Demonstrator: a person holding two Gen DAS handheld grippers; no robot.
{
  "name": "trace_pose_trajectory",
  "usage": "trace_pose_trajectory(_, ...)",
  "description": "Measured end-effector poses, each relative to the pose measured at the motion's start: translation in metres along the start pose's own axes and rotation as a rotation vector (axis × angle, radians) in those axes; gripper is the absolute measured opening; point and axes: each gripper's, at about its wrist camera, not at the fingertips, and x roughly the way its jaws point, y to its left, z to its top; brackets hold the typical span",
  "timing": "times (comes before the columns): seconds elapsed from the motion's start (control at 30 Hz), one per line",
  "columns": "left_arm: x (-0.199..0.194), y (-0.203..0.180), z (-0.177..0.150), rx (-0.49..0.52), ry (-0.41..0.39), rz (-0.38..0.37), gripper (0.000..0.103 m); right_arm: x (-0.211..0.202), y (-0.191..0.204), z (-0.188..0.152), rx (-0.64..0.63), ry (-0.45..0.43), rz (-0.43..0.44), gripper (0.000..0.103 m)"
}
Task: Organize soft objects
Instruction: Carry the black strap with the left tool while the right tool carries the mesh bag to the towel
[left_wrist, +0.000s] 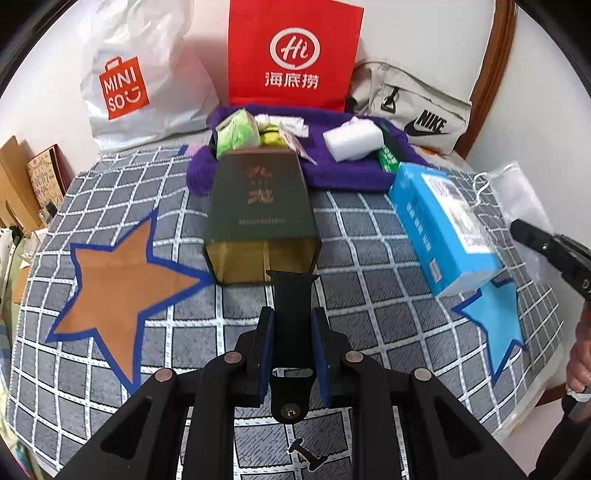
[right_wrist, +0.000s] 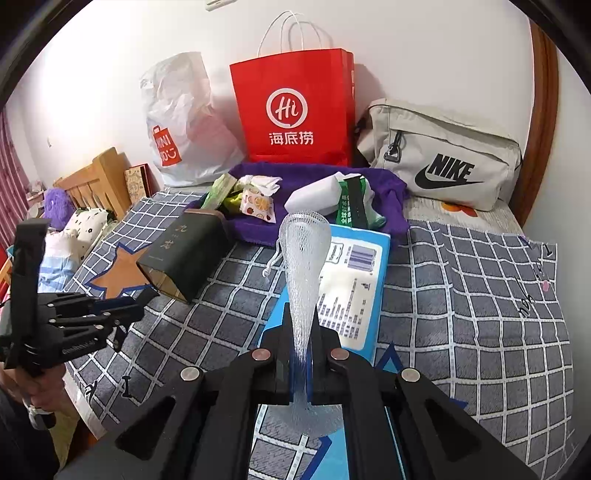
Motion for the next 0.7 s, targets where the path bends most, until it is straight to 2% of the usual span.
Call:
trace_pose_trajectory(0.37,-0.019,-0.001,0.032,0.005,-0.052,0.000,0.019,0.000,0.001,0.021,-0.001,-0.038,0.024,0.004)
trace_pose_trajectory(0.7,-0.025,-0.005,0.075,0.015,-0.097,0.006,0.019,0.013,0.000,0.040,-0.020,-0.040,0.036,0.004)
